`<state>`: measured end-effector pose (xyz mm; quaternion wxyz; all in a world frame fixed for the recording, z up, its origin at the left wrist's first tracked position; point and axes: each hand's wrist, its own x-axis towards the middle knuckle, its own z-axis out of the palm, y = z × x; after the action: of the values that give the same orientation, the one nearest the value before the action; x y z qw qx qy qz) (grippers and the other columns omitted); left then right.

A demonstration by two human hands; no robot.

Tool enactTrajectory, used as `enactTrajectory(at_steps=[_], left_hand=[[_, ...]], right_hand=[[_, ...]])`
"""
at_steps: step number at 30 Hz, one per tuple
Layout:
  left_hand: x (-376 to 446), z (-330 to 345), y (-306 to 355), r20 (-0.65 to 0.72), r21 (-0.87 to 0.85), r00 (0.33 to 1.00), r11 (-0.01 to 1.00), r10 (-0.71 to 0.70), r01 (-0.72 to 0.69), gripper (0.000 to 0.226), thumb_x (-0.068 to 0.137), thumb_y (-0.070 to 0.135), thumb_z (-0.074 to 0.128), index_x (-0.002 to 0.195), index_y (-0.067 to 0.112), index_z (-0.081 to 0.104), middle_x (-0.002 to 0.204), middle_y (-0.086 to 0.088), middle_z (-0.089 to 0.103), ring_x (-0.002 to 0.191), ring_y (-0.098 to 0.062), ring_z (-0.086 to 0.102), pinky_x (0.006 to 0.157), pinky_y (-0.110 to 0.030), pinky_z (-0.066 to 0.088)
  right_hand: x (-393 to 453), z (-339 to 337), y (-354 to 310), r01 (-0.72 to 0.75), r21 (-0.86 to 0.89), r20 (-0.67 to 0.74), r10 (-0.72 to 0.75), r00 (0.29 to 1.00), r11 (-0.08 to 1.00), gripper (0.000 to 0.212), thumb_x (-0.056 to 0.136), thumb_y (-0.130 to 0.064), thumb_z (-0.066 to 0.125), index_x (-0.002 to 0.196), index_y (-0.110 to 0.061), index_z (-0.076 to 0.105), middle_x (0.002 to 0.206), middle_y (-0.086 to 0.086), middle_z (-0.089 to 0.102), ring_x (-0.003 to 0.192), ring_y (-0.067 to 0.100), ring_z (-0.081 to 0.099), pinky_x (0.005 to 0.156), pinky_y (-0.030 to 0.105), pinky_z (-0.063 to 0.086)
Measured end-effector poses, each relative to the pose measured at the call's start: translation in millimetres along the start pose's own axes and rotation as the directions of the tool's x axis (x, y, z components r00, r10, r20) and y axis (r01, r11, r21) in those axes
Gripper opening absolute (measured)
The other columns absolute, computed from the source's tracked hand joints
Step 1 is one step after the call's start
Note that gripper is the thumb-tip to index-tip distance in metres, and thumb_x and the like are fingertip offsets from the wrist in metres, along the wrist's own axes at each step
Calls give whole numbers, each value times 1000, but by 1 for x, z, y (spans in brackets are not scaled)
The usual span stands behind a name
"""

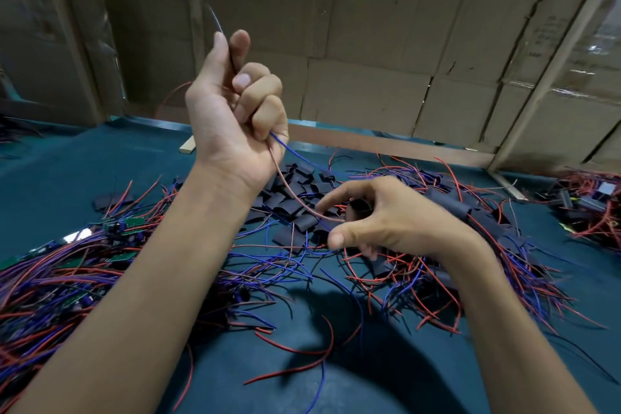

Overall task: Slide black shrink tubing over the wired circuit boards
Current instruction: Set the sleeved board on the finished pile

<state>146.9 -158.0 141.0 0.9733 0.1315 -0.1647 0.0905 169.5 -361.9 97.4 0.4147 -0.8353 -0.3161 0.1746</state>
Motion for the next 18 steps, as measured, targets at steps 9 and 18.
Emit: enactTrajectory(at_steps=[9, 18], left_hand=[[4, -12, -26, -147, 293, 983, 945, -110, 149, 34, 100, 33, 54, 70, 18, 52, 52, 11, 22, 35, -3, 17, 29, -17, 14], [3, -23, -46, -236, 670, 956, 683, -175, 291, 43, 100, 48, 47, 65, 26, 36, 54, 7, 25, 45, -13, 34, 51, -27, 37]], right_hand=[[-16, -22, -1, 70, 78, -19, -69, 997, 994, 63, 70, -72, 73, 121, -36, 71, 51, 0, 48, 45, 18, 44, 52, 25, 41], [4, 22, -9, 68, -131, 224, -37, 974, 989, 39, 104, -39, 54, 79, -19, 76, 45, -3, 36, 40, 18, 38, 44, 24, 42]])
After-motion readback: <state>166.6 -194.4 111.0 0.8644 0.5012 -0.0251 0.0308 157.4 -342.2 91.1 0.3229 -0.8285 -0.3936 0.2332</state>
